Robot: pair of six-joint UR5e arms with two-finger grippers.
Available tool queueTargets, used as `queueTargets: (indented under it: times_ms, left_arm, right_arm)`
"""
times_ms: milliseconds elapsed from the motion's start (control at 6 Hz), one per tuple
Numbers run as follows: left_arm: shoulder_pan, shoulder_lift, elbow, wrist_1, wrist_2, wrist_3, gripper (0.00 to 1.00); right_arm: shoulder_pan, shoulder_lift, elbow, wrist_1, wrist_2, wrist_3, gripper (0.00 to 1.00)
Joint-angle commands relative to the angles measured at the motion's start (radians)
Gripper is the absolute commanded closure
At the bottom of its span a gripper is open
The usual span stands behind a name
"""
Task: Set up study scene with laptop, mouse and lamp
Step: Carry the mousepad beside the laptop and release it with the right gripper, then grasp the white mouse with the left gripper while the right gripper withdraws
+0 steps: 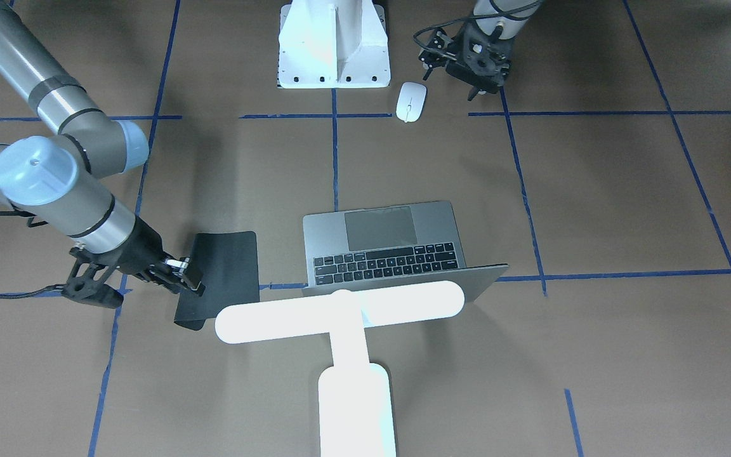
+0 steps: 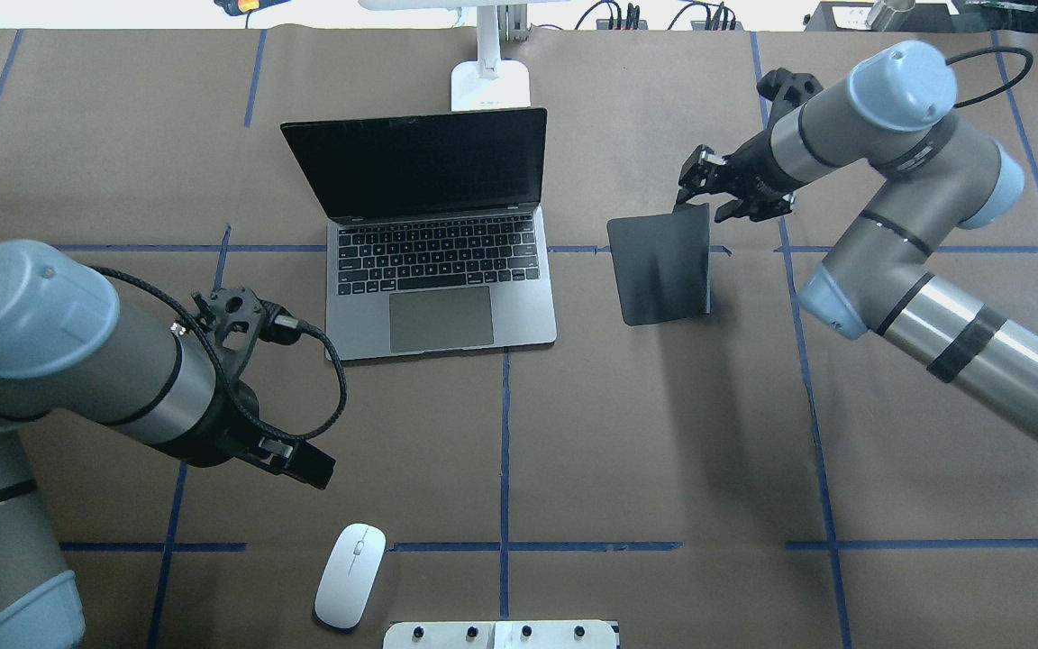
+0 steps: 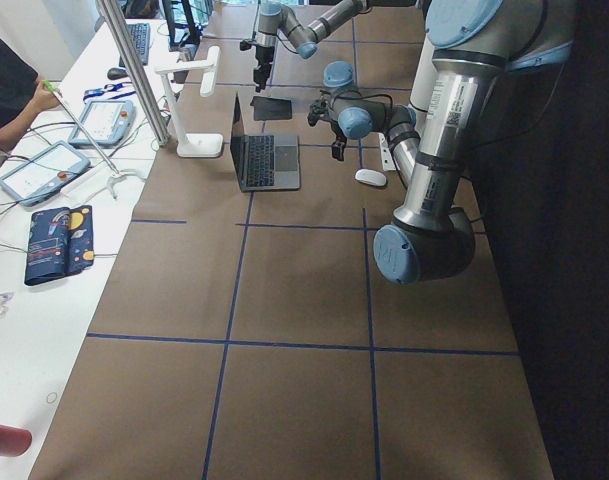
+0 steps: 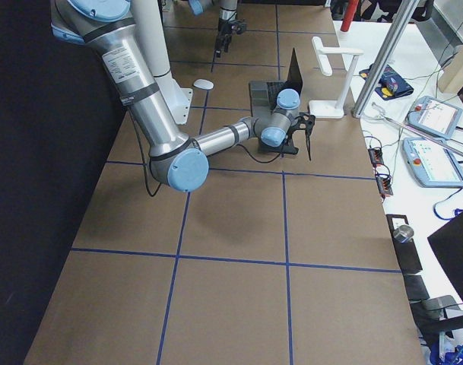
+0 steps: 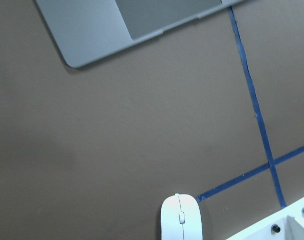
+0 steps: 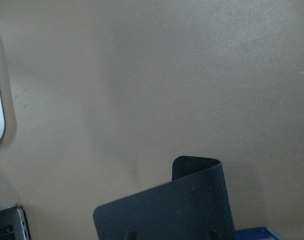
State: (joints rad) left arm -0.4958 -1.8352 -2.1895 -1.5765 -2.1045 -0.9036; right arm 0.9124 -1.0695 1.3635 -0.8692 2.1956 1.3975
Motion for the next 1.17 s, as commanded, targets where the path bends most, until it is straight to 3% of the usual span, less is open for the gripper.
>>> queueTargets:
  times_ms: [0,167,500,667,1000]
  left_arm:
    - [0.101,-0.004,0.0,0.041,0.114,-0.071,0.0]
    - [0.237,-0.006,0.025,0.042,0.209,-0.08,0.0]
    - [0.278,-0.036,0.107,0.029,0.227,-0.075,0.0]
    - [0.281,-0.048,0.128,0.029,0.228,-0.066,0.0]
    - [0.283,-0.05,0.132,0.027,0.238,-0.041,0.0]
  right_arm:
    - [0.13,-0.048,0.044,0.006,0.139,-0.014,0.0]
    - [0.175,-0.108,0.087,0.007,0.189,-0.09,0.0]
    - [0.207,-0.249,0.184,0.012,0.213,-0.194,0.0]
    - [0.209,-0.338,0.275,0.012,0.213,-0.251,0.0]
    - [0.211,-0.392,0.37,0.012,0.202,-0.252,0.0]
